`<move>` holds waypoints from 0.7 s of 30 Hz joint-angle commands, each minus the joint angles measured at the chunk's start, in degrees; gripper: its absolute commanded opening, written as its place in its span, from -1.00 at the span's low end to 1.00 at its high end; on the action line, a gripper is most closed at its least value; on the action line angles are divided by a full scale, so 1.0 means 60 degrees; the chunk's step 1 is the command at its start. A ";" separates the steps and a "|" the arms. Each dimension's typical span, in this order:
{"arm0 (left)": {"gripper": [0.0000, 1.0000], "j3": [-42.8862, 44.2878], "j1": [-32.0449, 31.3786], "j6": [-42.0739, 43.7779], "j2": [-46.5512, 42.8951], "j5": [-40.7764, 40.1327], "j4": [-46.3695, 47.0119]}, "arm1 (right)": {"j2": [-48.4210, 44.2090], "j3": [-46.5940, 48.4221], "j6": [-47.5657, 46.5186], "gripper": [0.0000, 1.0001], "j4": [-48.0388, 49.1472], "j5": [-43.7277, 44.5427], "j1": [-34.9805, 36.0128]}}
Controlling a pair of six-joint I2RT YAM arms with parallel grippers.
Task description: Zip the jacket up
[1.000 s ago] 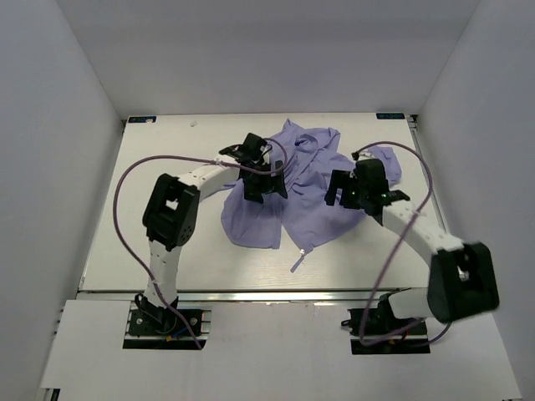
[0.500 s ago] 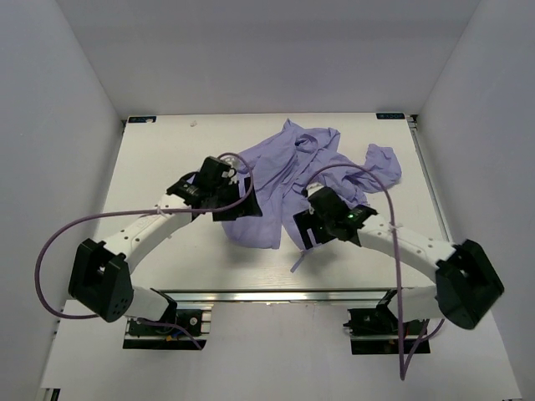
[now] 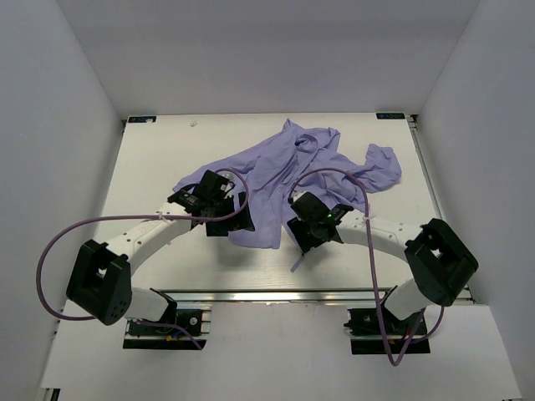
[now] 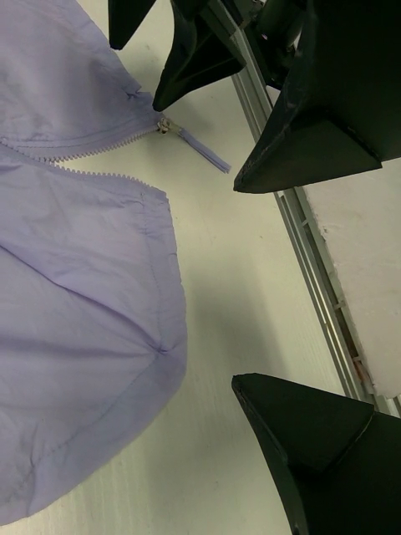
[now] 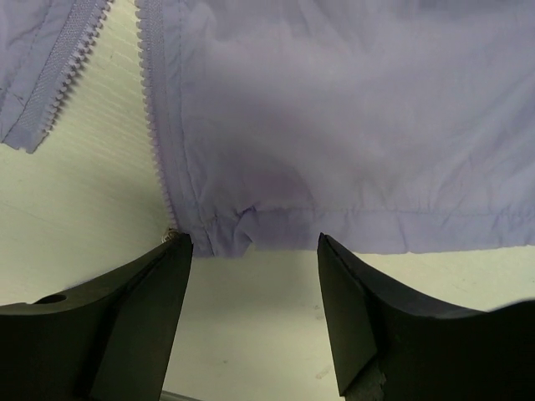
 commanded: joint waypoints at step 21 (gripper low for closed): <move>0.96 -0.0105 -0.0011 -0.0063 -0.0262 -0.0180 -0.0121 | 0.1026 -0.0405 0.0431 -0.11 0.0775 -0.1570 0.0011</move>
